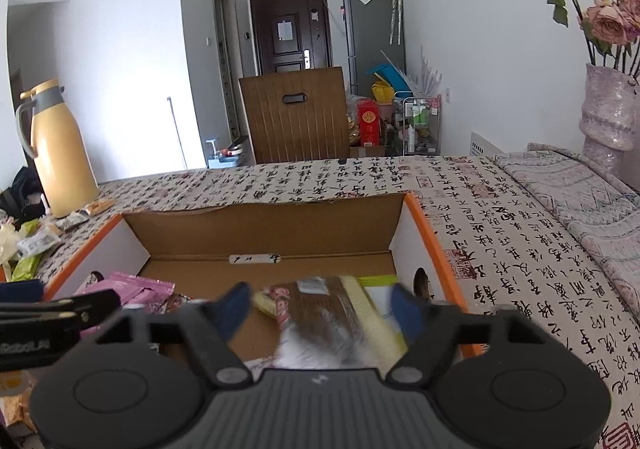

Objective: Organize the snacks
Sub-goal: 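Lower the white-and-yellow bar and pink packet into the box, opening both tools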

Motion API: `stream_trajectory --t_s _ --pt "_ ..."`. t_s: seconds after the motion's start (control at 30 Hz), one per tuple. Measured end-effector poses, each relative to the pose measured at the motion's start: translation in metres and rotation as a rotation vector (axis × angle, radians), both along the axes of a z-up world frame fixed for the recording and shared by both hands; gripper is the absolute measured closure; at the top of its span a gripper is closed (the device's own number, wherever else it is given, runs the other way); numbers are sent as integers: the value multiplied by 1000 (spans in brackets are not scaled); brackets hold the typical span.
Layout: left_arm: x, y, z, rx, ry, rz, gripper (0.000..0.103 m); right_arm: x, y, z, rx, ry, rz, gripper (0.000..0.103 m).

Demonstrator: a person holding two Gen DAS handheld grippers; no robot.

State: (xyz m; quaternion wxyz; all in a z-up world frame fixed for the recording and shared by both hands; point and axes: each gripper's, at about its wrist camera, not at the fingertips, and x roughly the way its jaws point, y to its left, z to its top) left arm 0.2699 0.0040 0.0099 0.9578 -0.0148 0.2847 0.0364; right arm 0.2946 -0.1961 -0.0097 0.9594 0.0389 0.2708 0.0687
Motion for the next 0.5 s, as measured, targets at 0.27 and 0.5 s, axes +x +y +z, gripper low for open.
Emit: stream_trajectory --t_s 0.27,0.5 --pt "0 3 1 -10 7 12 0 -3 -6 4 39 -21 -22 0" --pt "-3 0 7 3 -2 19 0 -9 -5 14 29 -51 -21 0"
